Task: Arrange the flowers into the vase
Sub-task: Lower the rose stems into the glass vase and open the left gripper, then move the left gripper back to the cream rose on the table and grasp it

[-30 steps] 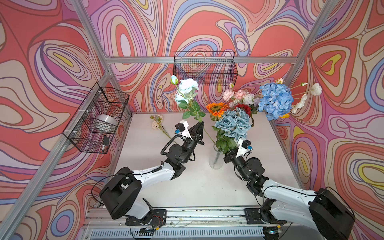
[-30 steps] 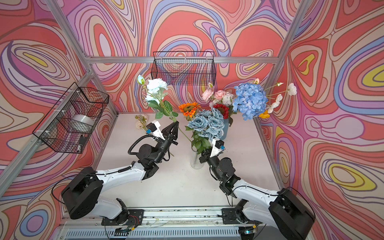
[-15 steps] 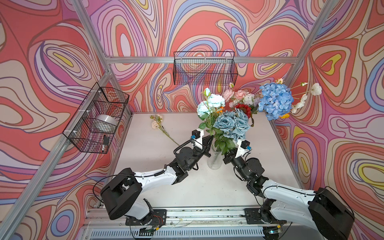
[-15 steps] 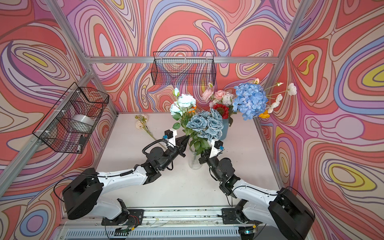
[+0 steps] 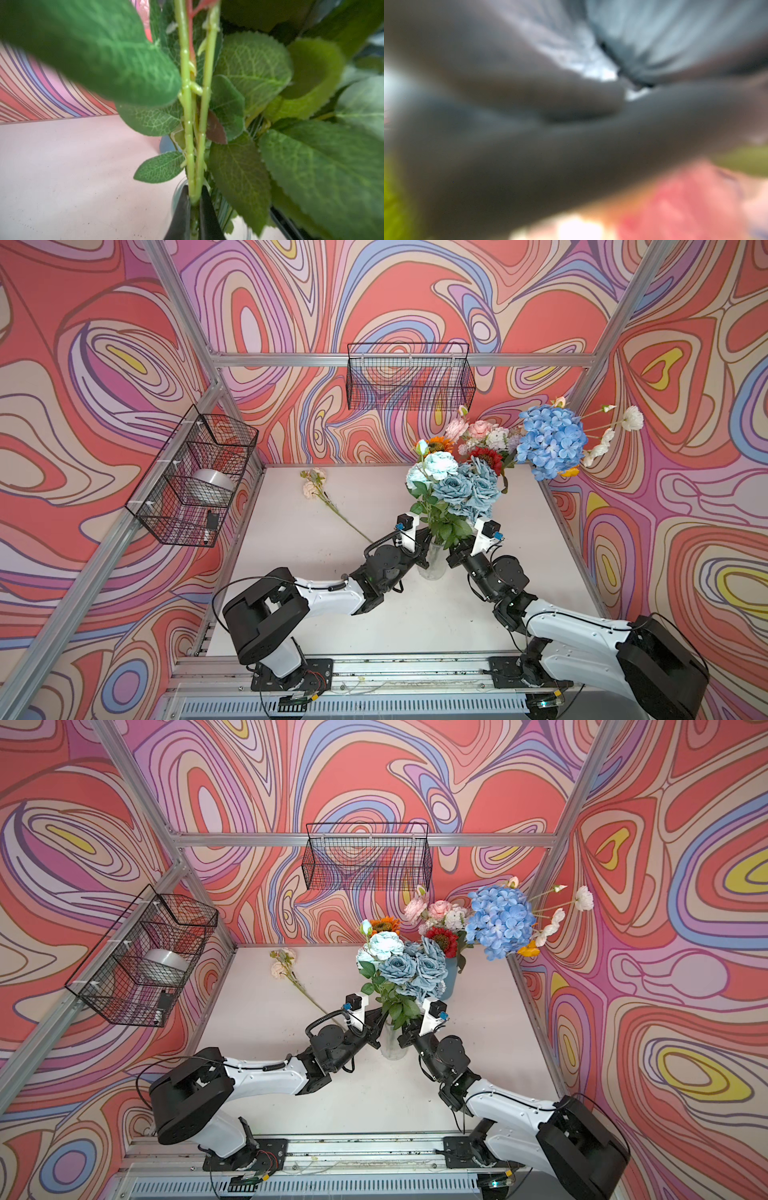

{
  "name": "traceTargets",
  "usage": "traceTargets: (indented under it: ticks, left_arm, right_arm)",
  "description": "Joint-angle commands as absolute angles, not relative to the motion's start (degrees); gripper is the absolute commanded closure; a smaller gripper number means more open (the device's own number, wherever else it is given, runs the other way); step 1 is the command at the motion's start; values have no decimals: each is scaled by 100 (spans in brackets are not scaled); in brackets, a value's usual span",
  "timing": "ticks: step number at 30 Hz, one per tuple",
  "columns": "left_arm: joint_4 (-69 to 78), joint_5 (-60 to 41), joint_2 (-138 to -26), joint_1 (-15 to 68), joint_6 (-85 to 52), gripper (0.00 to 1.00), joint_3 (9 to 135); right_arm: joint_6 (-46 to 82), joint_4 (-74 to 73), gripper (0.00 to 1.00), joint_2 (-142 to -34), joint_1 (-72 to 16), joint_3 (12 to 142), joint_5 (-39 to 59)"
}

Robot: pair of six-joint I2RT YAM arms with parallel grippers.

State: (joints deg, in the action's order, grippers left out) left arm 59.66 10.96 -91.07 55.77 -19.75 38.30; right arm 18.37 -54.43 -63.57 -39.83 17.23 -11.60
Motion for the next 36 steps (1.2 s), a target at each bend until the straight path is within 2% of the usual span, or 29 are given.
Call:
traceTargets:
  ticks: [1, 3, 4, 8, 11, 14, 26, 36]
  left_arm:
    - [5874, 1120, -9243, 5778, -2175, 100, 3577]
    - [5779, 1158, -9164, 5801, -2188, 100, 3534]
    - [5721, 1177, -9085, 5802, -2190, 96, 3512]
    - [5311, 1335, -8563, 5803, -2243, 67, 3413]
    - [4827, 1527, -8034, 5802, -2326, 54, 3342]
    - [4305, 1579, -7572, 5801, -2457, 47, 3306]
    - [3367, 1758, -6626, 5549, -2748, 41, 3044]
    - [2409, 1482, -6182, 4224, -3041, 40, 3067]
  right_arm:
    - [1916, -5546, 100, -6372, -3983, 1741, -1168]
    - [1916, -5555, 100, -6381, -3981, 1740, -1158]
    - [1924, -5563, 100, -6381, -3981, 1746, -1156]
    - [1934, -5570, 99, -6356, -3981, 1732, -1171]
    - [1942, -5568, 98, -6334, -3980, 1696, -1203]
    - [1942, -5572, 98, -6335, -3989, 1697, -1201]
    - [1933, -5498, 98, -6329, -3981, 1732, -1177]
    - [1784, -5379, 91, -6155, -3975, 1688, -1136]
